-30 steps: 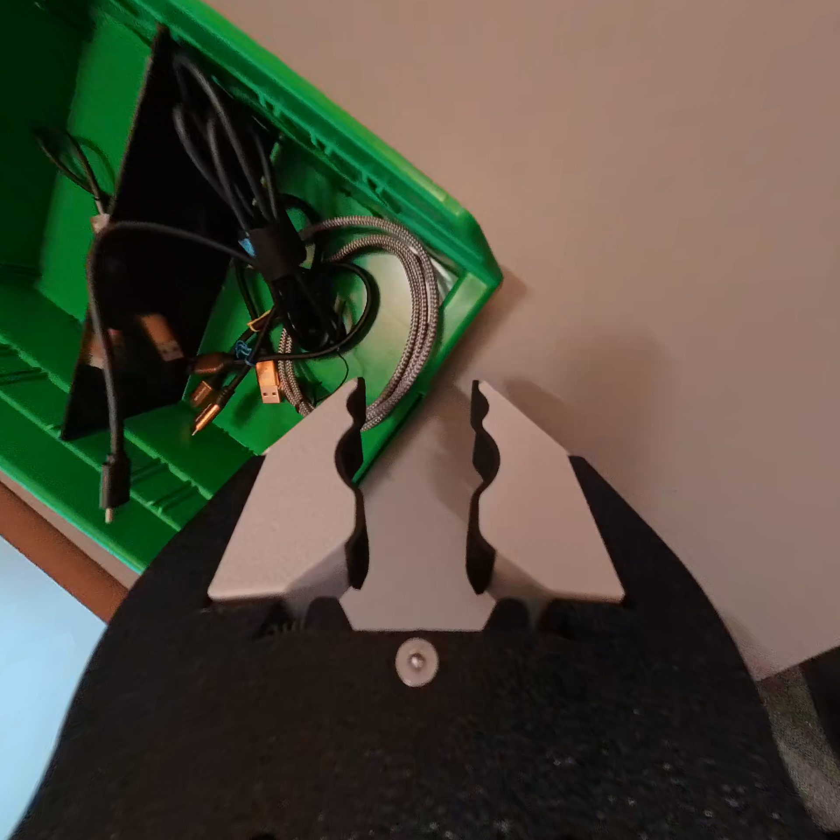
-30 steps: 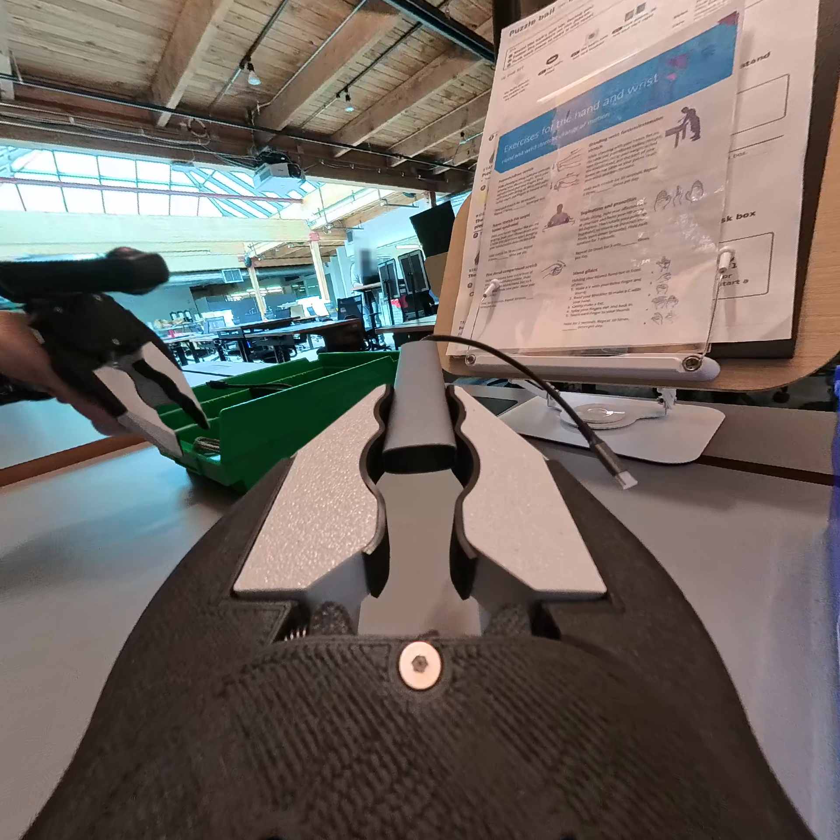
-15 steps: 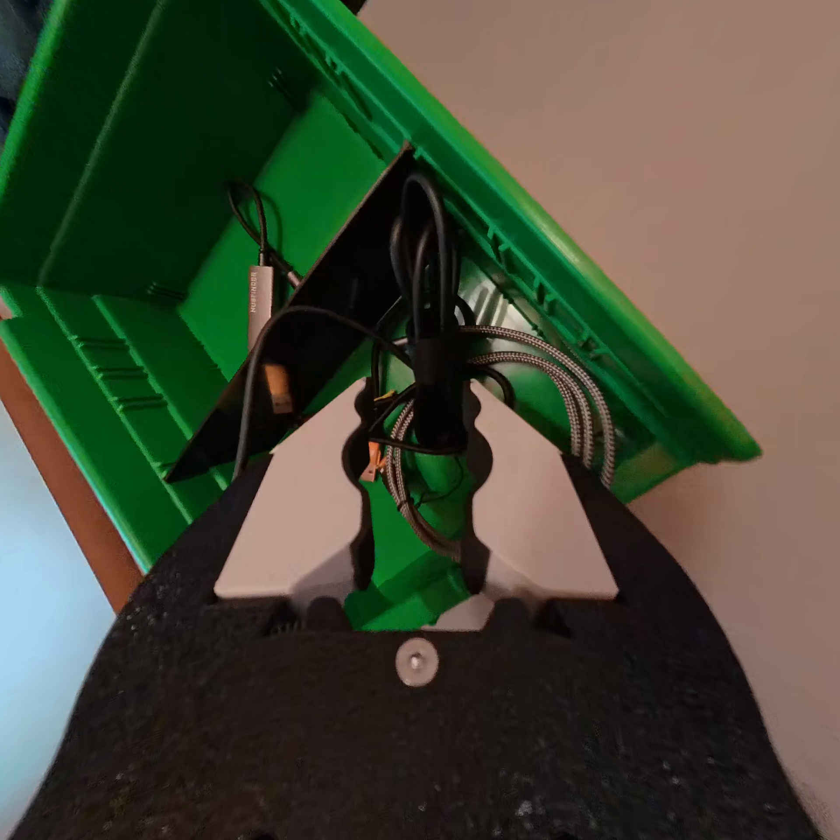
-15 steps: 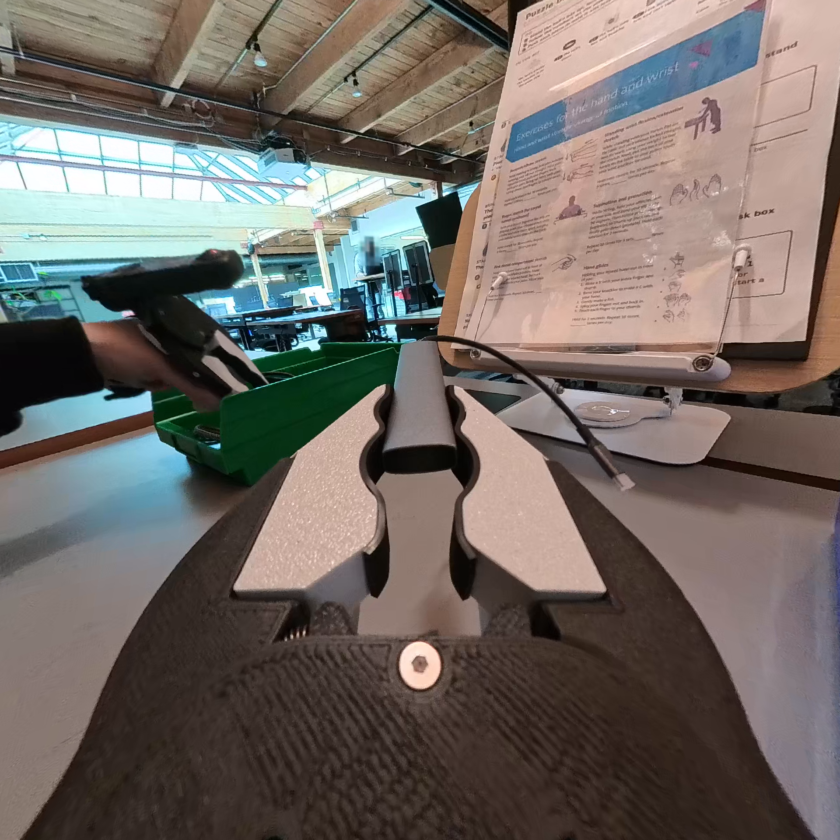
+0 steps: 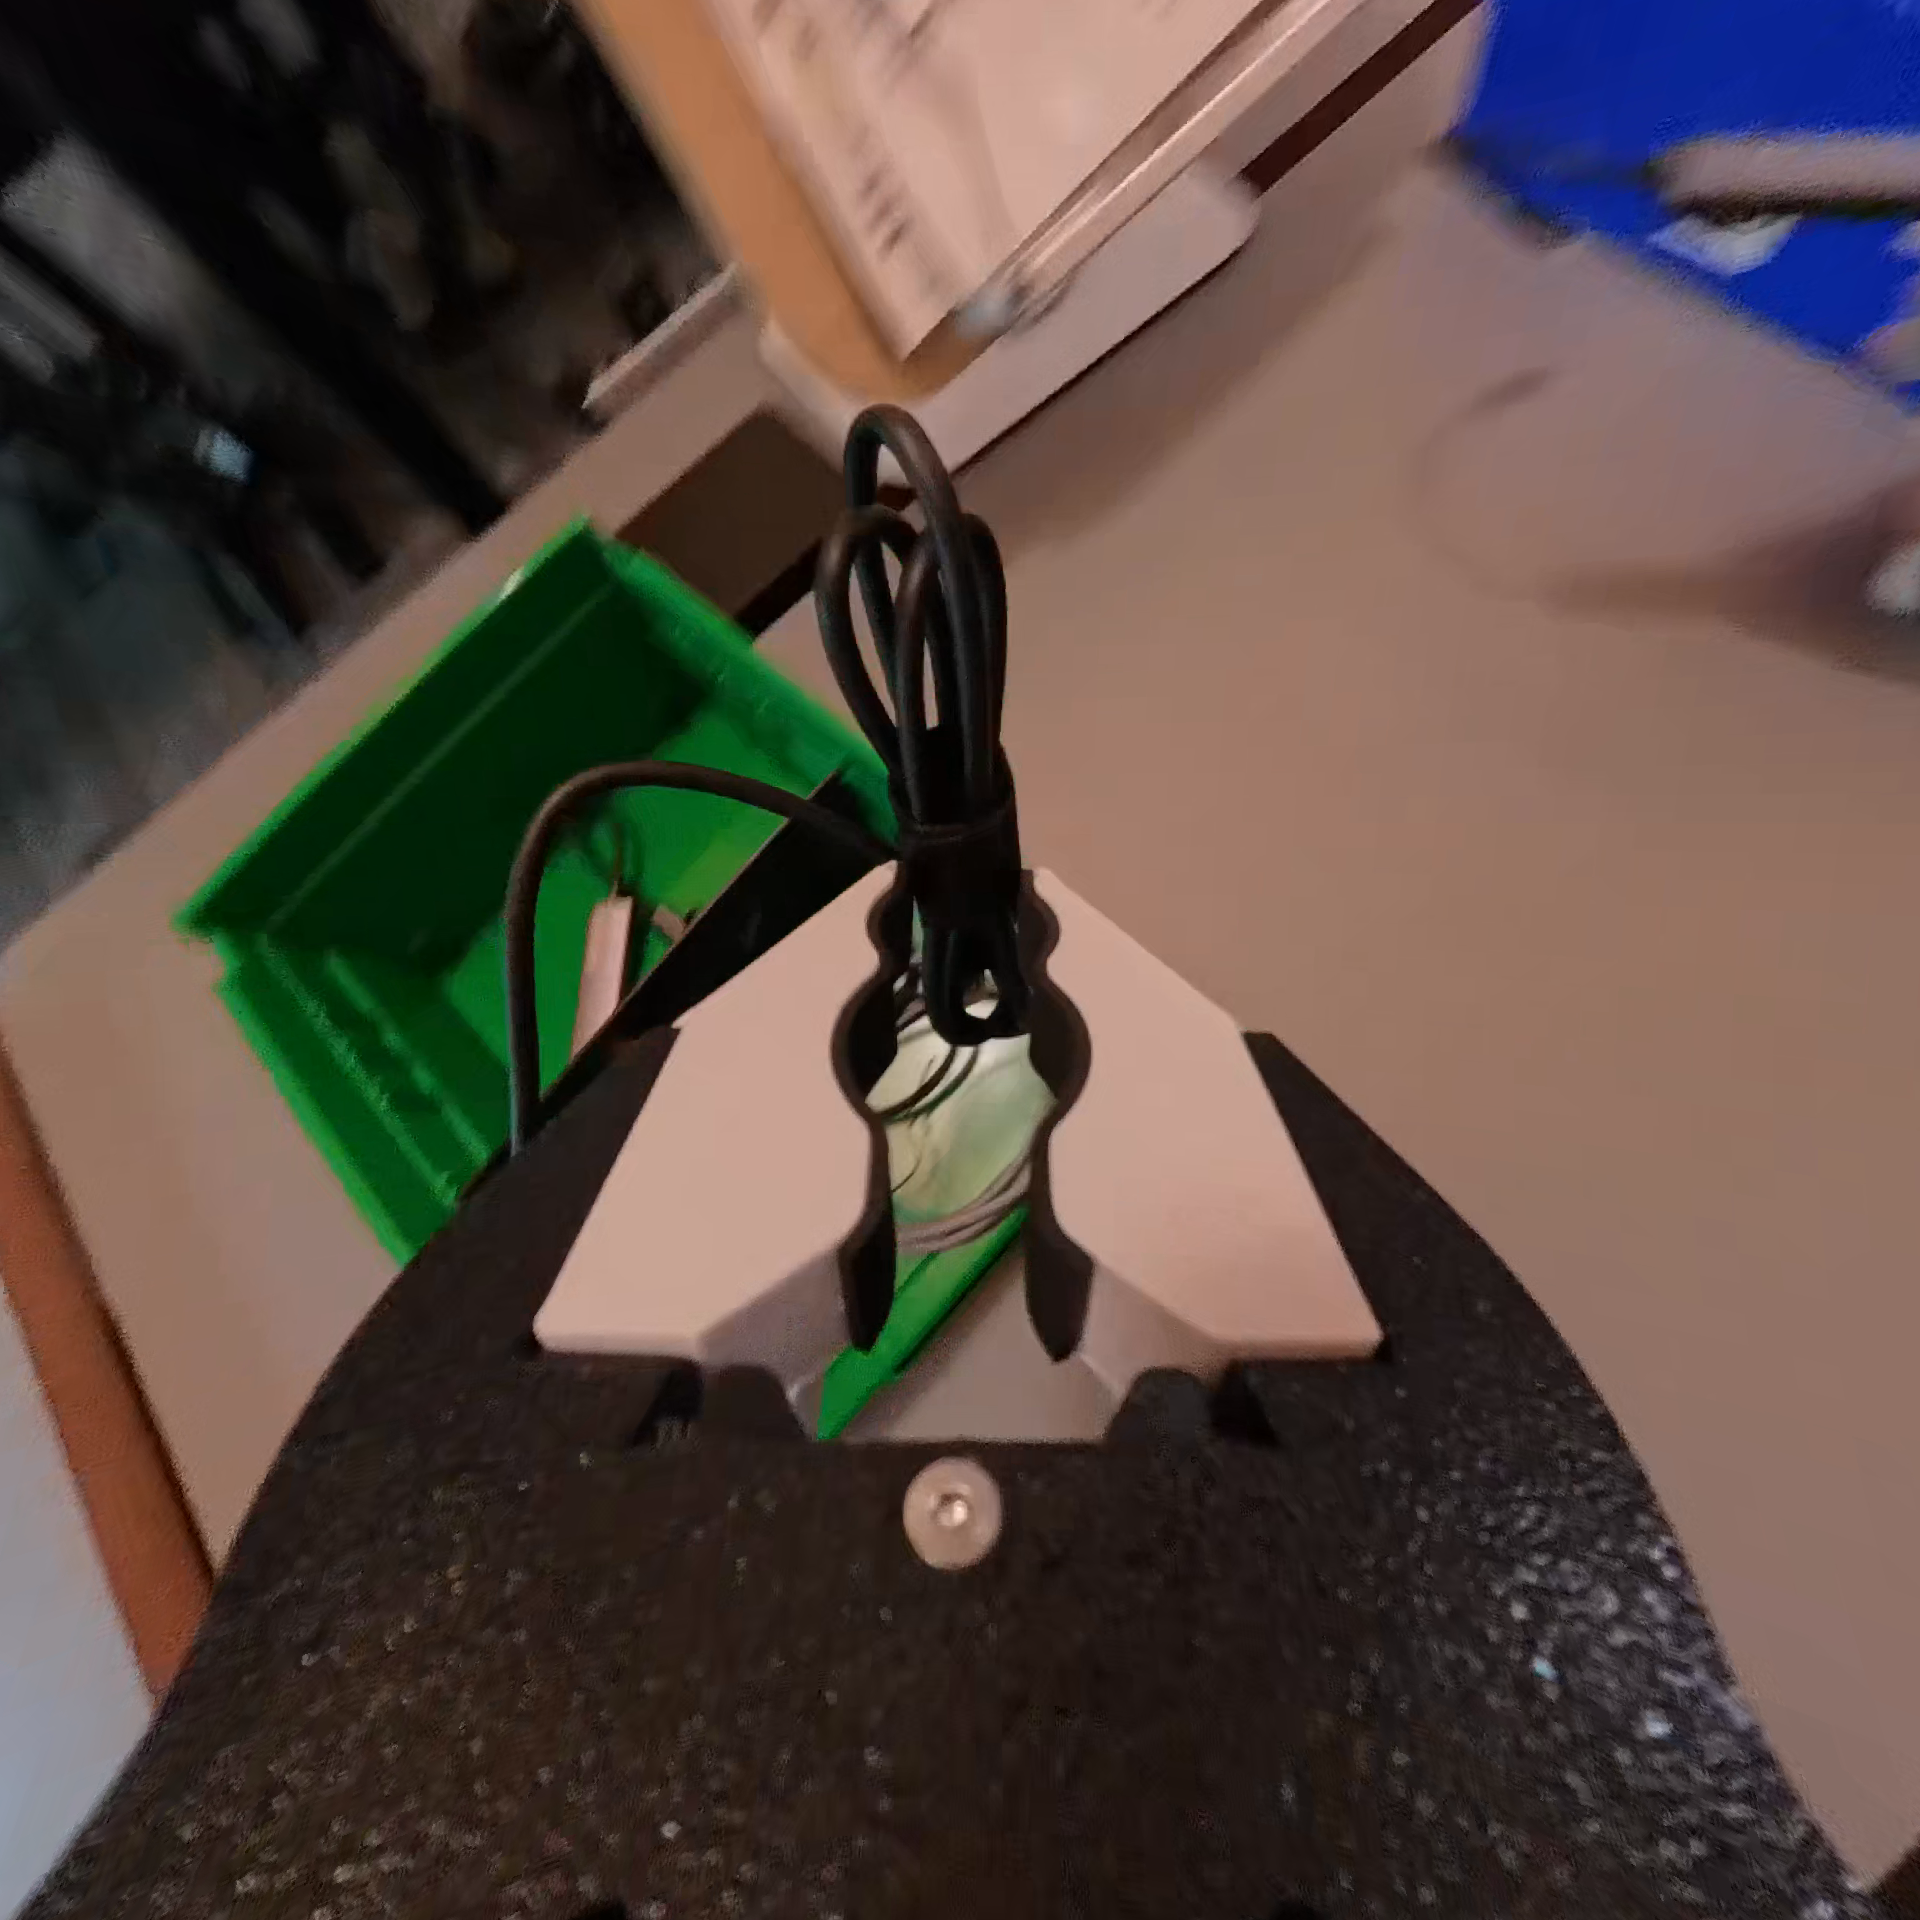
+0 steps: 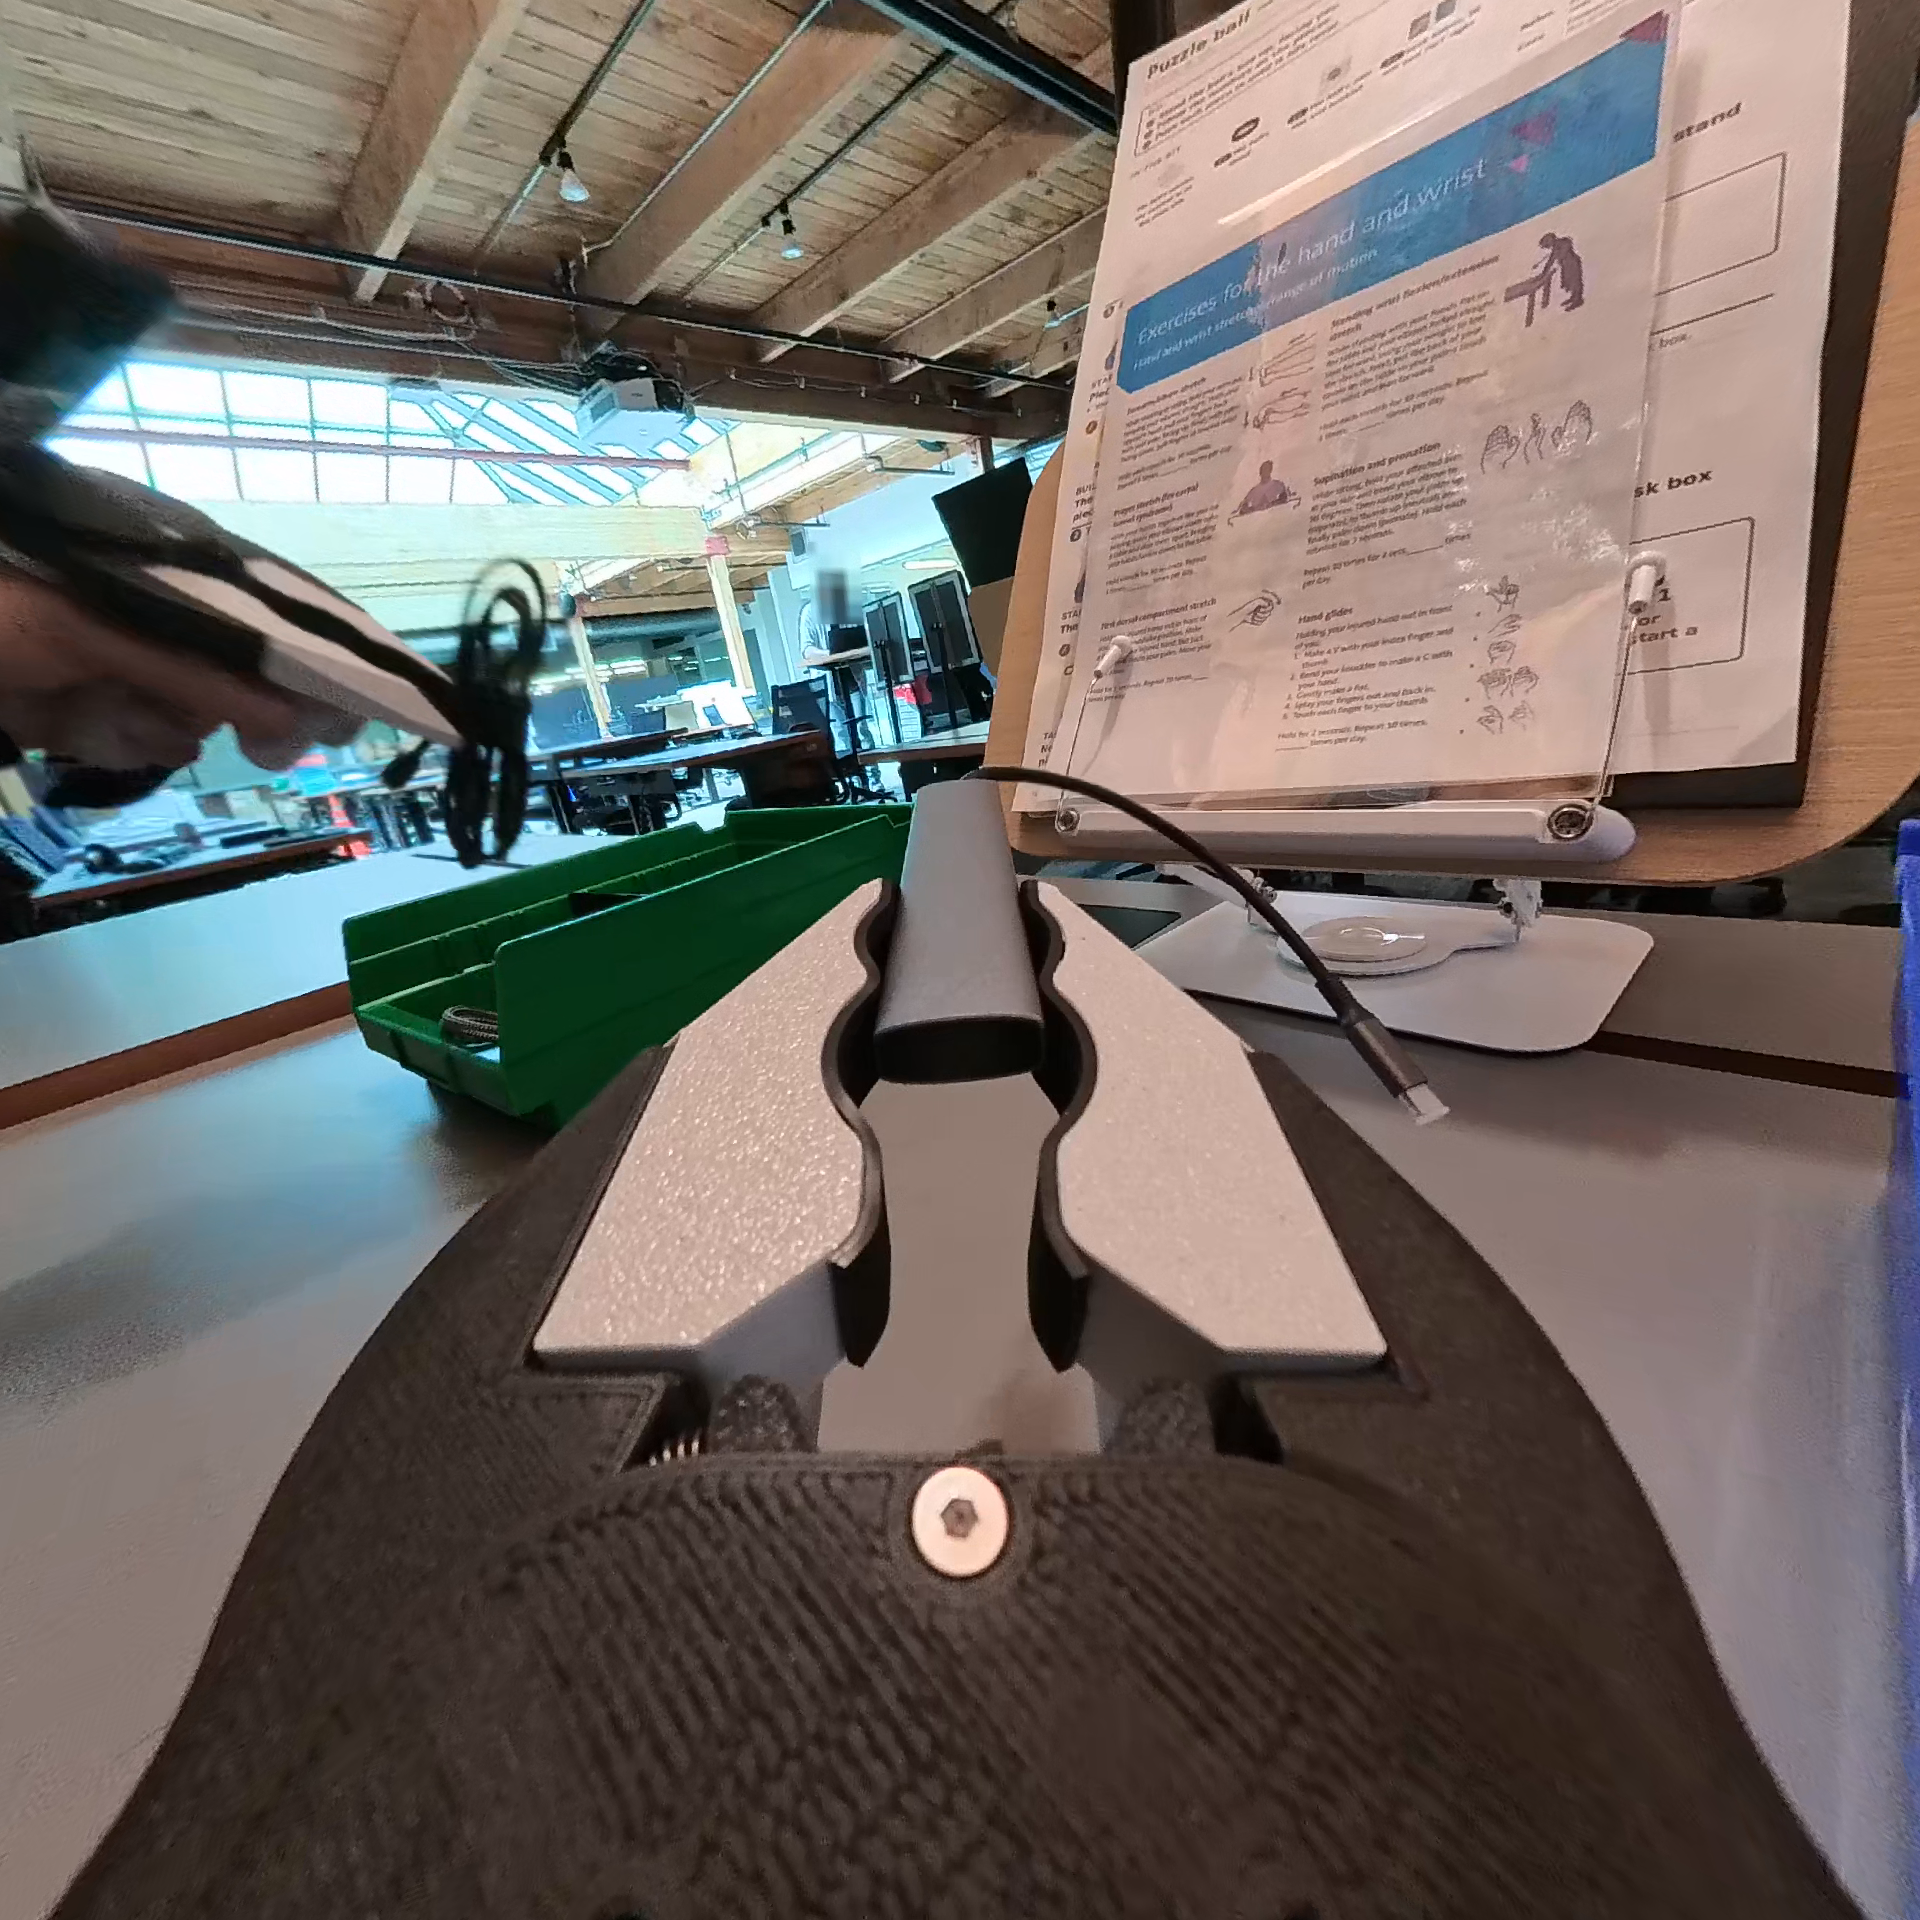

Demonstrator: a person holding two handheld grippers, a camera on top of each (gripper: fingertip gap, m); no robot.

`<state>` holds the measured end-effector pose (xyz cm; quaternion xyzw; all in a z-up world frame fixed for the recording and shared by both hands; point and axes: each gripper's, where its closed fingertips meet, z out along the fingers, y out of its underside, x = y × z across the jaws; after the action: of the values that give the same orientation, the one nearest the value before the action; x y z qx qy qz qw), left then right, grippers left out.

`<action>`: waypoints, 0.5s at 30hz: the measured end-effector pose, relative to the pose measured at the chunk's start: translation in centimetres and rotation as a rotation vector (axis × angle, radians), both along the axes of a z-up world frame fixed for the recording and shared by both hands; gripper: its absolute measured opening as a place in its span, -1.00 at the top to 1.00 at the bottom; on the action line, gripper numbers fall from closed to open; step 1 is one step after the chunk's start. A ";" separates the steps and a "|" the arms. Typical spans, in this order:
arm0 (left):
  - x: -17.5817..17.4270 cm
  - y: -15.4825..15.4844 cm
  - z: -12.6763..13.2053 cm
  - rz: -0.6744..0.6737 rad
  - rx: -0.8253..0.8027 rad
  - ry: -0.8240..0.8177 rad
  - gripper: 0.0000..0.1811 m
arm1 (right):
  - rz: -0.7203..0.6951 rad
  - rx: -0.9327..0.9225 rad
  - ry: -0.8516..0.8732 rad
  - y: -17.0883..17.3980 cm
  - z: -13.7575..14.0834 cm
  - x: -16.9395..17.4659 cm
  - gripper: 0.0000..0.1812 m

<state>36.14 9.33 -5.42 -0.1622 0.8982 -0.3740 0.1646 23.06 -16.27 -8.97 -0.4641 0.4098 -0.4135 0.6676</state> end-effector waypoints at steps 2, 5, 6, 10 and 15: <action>-3.5 -1.7 2.0 -0.154 -0.059 -0.021 0.80 | 0.002 0.005 -0.005 -0.1 0.2 -0.1 0.76; -11.6 -4.6 2.0 -0.535 -0.050 -0.028 0.81 | -0.002 0.016 -0.008 -0.3 0.3 -0.2 0.76; -14.7 -5.2 1.0 -0.685 -0.012 -0.032 0.81 | -0.004 0.019 -0.006 -0.4 0.2 -0.1 0.76; -22.4 -5.1 -6.3 -1.071 0.259 -0.041 0.80 | 0.000 0.031 -0.003 -0.5 0.2 -0.2 0.76; -23.3 -3.8 -13.3 -1.155 0.543 -0.064 0.79 | 0.004 0.028 0.001 -0.4 0.1 -0.1 0.76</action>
<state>12.88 5.55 -18.72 0.4067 0.8984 -0.1661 -0.0014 22.94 -16.67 -8.88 -0.4560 0.4147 -0.4061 0.6746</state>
